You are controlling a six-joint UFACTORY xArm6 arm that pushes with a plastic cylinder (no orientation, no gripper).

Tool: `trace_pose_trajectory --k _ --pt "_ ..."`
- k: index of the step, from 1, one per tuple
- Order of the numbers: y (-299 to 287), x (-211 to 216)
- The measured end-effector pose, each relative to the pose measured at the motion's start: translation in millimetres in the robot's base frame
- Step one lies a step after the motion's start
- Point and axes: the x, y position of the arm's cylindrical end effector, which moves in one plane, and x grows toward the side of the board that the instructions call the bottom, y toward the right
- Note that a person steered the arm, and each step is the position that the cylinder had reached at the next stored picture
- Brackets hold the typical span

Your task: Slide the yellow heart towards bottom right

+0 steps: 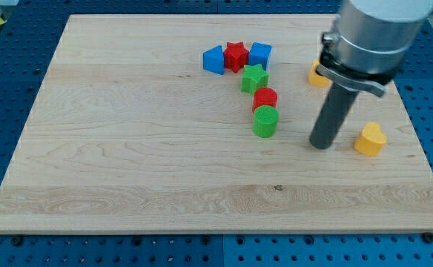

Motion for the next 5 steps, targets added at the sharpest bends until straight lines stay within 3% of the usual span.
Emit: trace_pose_trajectory --k 2,4,5 --pt "66 4" --pt "76 -36" --pt "83 17"
